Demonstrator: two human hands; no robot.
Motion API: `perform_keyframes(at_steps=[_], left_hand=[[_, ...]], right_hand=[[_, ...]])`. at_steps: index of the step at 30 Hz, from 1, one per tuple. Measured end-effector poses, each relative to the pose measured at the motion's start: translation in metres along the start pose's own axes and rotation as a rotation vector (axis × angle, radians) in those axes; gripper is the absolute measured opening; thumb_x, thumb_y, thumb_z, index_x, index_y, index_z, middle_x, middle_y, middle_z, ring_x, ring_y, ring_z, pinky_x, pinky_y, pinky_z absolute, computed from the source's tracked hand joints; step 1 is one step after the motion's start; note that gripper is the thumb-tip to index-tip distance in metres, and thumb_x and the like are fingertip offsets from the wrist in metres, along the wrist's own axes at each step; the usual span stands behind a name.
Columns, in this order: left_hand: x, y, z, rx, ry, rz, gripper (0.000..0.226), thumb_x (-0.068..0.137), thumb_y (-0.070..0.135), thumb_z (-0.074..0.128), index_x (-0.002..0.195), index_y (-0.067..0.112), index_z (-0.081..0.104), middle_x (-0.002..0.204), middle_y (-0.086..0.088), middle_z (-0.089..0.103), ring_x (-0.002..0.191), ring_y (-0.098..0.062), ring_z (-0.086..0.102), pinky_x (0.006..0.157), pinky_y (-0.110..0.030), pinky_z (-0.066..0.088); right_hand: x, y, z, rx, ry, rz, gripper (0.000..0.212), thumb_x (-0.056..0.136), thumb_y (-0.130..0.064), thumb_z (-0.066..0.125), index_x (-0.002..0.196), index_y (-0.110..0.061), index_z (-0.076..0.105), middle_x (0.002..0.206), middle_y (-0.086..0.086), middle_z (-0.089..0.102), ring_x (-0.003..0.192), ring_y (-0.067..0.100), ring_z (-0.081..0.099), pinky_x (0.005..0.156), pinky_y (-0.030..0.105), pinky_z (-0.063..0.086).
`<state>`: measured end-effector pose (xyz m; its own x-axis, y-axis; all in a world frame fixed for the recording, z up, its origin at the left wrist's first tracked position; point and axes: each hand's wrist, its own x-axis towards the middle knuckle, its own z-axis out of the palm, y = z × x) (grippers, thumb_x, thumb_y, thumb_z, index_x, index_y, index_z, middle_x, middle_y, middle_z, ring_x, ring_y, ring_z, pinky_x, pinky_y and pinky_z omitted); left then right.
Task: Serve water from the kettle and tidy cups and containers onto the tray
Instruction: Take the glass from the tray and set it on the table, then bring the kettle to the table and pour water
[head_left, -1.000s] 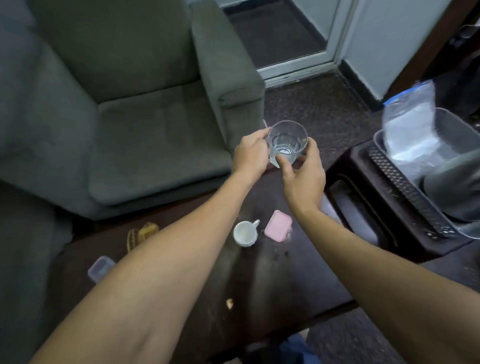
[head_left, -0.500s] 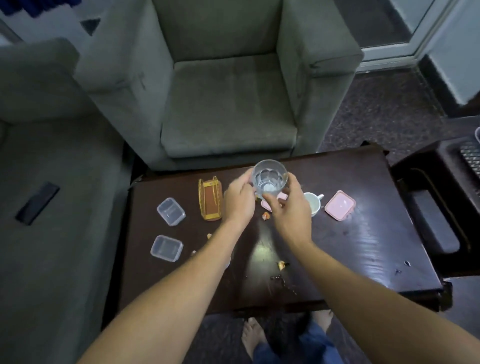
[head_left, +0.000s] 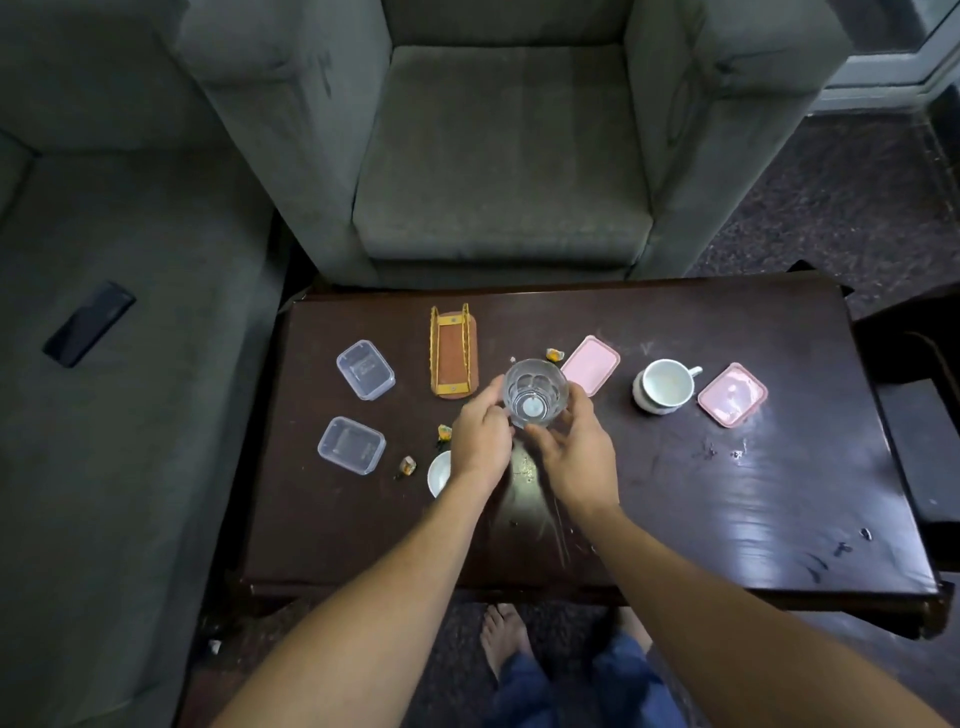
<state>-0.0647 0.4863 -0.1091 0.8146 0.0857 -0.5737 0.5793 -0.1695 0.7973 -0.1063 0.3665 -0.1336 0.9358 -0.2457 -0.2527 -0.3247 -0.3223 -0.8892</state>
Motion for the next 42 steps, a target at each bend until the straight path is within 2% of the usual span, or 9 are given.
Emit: perform_keyframes(at_steps=[3,7,11,19,22,24,30,37,42], left_hand=[[0.003,-0.008,0.000,0.004,-0.006,-0.017,0.063,0.082,0.016,0.036,0.134,0.035,0.065,0.128,0.014,0.071,0.119,-0.014,0.067,0.105,-0.049,0.054],[0.006,-0.012,0.001,0.020,-0.004,-0.030,0.061,0.085,0.019,0.036,0.137,0.033,0.063,0.130,0.013,0.070,0.116,-0.014,0.068,0.102,-0.050,0.056],[0.011,-0.015,0.001,0.019,0.008,-0.036,0.061,0.083,0.023,0.037,0.137,0.034,0.063,0.134,0.011,0.069,0.121,-0.017,0.066,0.105,-0.052,0.053],[0.010,-0.012,-0.004,0.105,0.038,-0.006,0.057,0.089,0.021,0.039,0.141,0.035,0.060,0.142,0.009,0.062,0.129,-0.020,0.061,0.109,-0.050,0.050],[0.004,-0.008,-0.008,0.248,0.086,0.059,0.054,0.102,0.015,0.037,0.152,0.032,0.047,0.158,0.008,0.045,0.143,-0.017,0.047,0.120,-0.043,0.038],[-0.001,-0.001,-0.011,0.336,0.121,0.116,0.056,0.103,0.013,0.036,0.155,0.032,0.042,0.161,0.009,0.041,0.146,-0.016,0.041,0.123,-0.041,0.033],[-0.018,0.052,0.013,0.455,0.172,0.384,0.045,0.107,0.017,0.039,0.152,0.019,0.046,0.158,0.000,0.045,0.147,-0.019,0.039,0.120,-0.034,0.030],[-0.062,0.142,0.108,0.532,-0.036,0.679,0.042,0.108,0.019,0.040,0.148,0.012,0.052,0.156,-0.004,0.049,0.148,-0.019,0.038,0.123,-0.030,0.023],[-0.106,0.185,0.182,0.587,-0.224,0.812,0.042,0.108,0.020,0.038,0.147,0.012,0.052,0.154,-0.006,0.051,0.146,-0.022,0.040,0.122,-0.035,0.029]], right_hand=[[0.003,0.009,0.004,-0.028,-0.029,0.017,0.066,0.089,-0.020,0.076,0.123,-0.064,0.040,0.105,-0.049,0.060,0.089,-0.018,0.066,0.072,-0.004,0.043],[0.007,0.016,0.006,-0.079,-0.044,0.026,0.066,0.089,-0.020,0.076,0.129,-0.055,0.036,0.102,-0.053,0.058,0.087,-0.021,0.063,0.074,-0.001,0.043],[0.013,0.021,0.011,-0.094,-0.050,0.045,0.071,0.088,-0.019,0.076,0.136,-0.051,0.034,0.101,-0.052,0.058,0.085,-0.017,0.064,0.080,0.014,0.048],[0.014,0.018,0.009,-0.154,-0.049,0.026,0.081,0.087,-0.018,0.076,0.144,-0.050,0.029,0.106,-0.042,0.062,0.083,-0.012,0.064,0.073,0.000,0.041],[0.012,0.013,0.002,-0.209,-0.053,0.027,0.090,0.087,-0.024,0.078,0.154,-0.039,0.020,0.128,-0.020,0.062,0.097,0.004,0.066,0.088,0.029,0.054],[0.011,0.009,-0.008,-0.247,-0.038,0.028,0.090,0.089,-0.029,0.076,0.156,-0.034,0.017,0.143,-0.008,0.054,0.112,0.018,0.064,0.098,0.041,0.053],[0.010,-0.027,-0.061,-0.244,0.152,0.019,0.061,0.097,-0.029,0.065,0.151,-0.027,0.037,0.143,-0.001,0.057,0.121,0.023,0.060,0.101,0.038,0.049],[0.010,-0.073,-0.179,-0.180,0.561,0.078,0.050,0.103,-0.029,0.055,0.149,-0.011,0.047,0.146,0.008,0.056,0.134,0.025,0.053,0.111,0.035,0.040],[-0.010,-0.087,-0.269,-0.256,0.714,0.090,0.047,0.104,-0.030,0.054,0.146,-0.009,0.051,0.142,0.012,0.058,0.131,0.027,0.055,0.108,0.036,0.040]])
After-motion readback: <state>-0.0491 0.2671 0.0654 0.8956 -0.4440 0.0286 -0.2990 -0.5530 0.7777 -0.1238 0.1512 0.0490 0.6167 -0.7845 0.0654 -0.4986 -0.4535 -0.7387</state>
